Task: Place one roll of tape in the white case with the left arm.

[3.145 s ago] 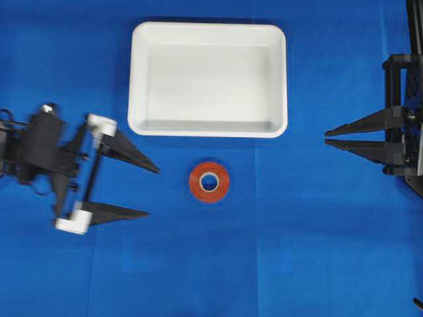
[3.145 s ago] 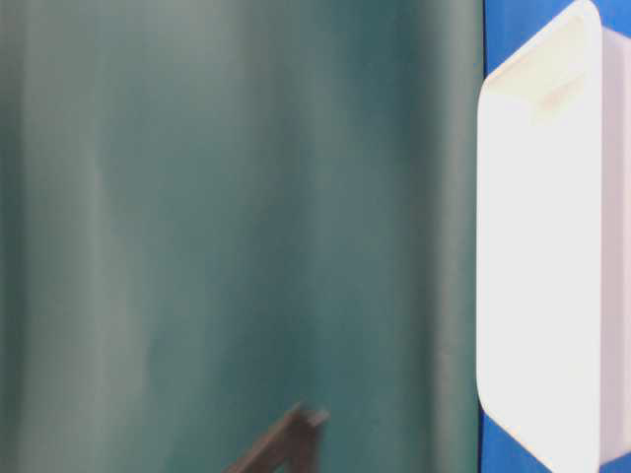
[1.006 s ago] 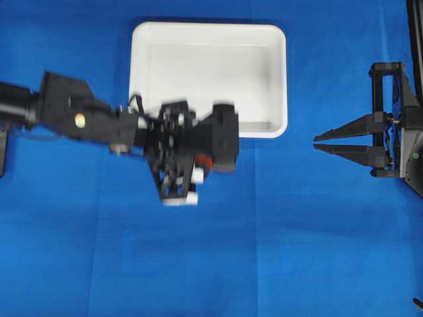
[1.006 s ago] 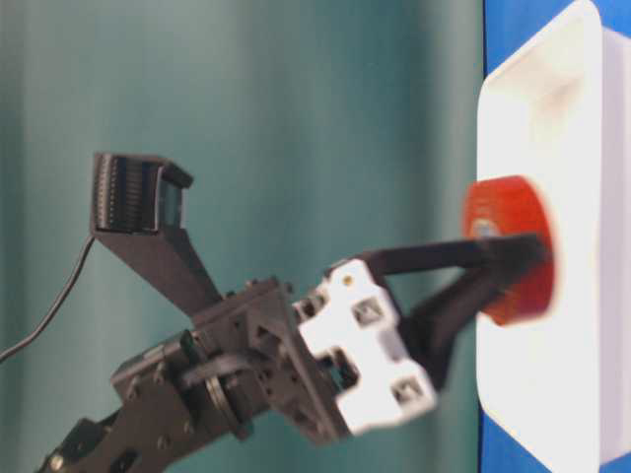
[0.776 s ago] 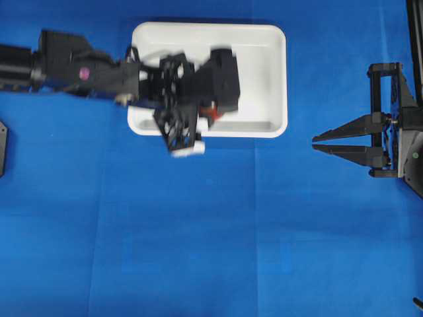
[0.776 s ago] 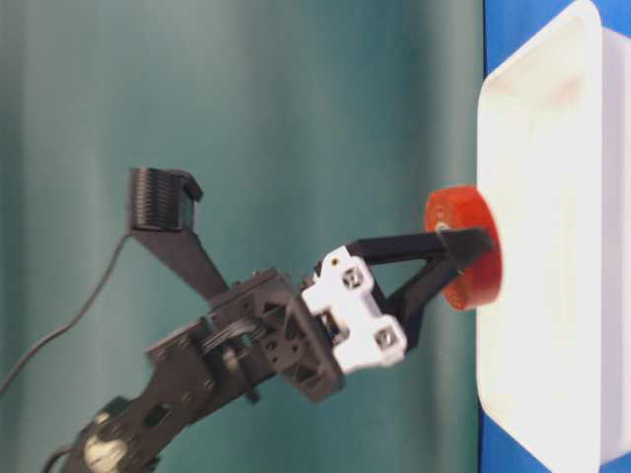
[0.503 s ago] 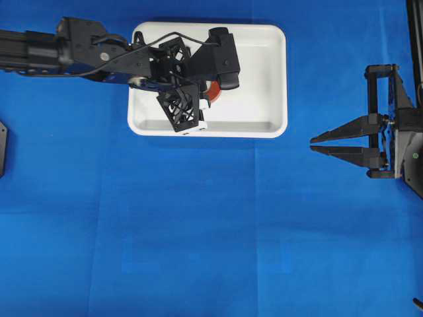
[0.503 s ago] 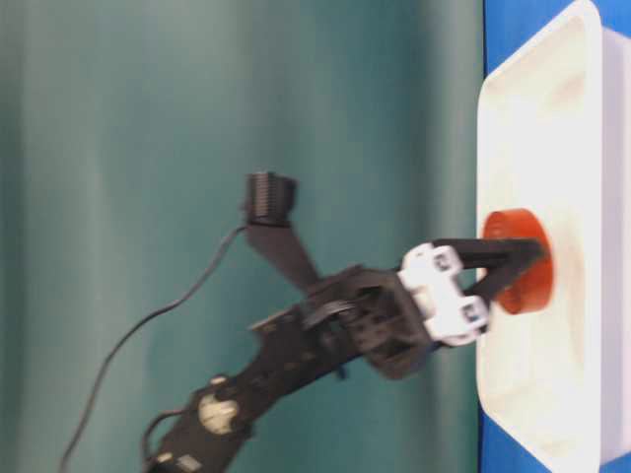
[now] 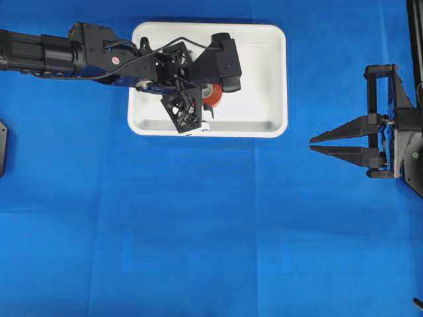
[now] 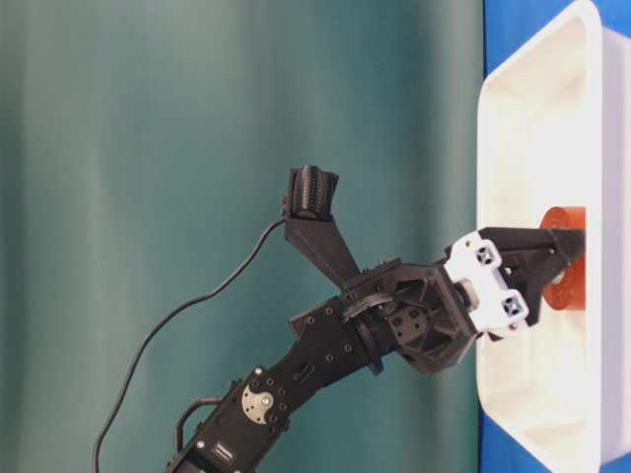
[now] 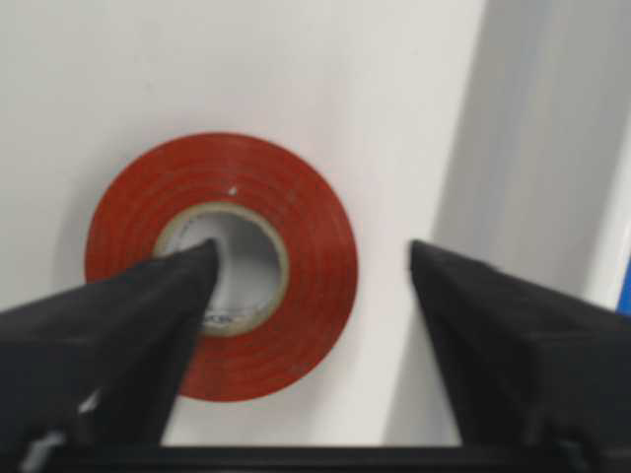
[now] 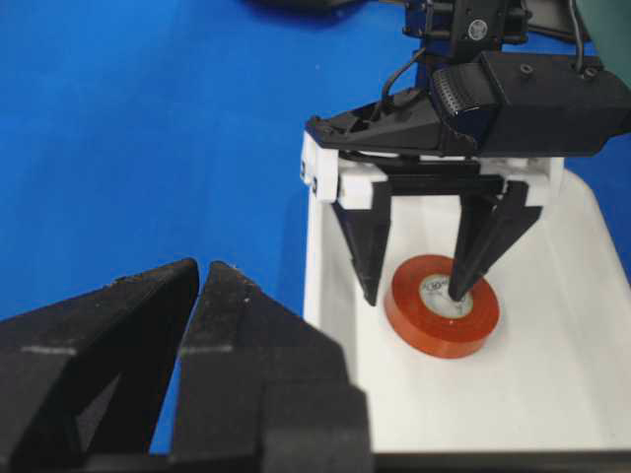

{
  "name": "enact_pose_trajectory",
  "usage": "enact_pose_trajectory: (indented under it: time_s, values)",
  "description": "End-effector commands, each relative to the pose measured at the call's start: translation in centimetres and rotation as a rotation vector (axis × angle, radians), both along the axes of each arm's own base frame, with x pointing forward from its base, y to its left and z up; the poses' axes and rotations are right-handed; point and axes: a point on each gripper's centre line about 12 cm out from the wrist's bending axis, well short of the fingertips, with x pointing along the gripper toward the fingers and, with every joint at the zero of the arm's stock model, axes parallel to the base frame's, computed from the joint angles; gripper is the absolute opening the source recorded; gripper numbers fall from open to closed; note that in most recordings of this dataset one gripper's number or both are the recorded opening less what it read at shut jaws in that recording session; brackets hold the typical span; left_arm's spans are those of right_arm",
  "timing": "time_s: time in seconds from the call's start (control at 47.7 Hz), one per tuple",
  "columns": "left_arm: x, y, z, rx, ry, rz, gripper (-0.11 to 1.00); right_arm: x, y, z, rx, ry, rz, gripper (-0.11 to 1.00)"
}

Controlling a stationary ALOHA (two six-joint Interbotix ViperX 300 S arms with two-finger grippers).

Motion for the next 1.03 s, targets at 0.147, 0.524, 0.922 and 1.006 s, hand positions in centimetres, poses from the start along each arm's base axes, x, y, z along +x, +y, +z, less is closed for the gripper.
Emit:
enact_pose_trajectory:
  time_s: [0.147, 0.524, 0.922, 1.006]
  values:
    - [-1.2, -0.4, 5.3, 0.014, -0.082, 0.006, 0.72, 0.2, 0.0, 0.5, 0.003, -0.015, -0.002, -0.11]
    - [-6.6, -3.6, 11.8, 0.031, -0.276, -0.037, 0.72, 0.2, 0.0, 0.5, 0.002, -0.020, -0.001, -0.11]
    - [-12.3, -8.9, 15.3, -0.001, -0.724, -0.143, 0.72, 0.3, 0.0, 0.8, 0.003, -0.045, -0.001, -0.11]
    - [-13.4, -9.5, 15.7, -0.004, -0.784, -0.164, 0.72, 0.3, 0.0, 0.9, 0.003, -0.051, -0.001, -0.11]
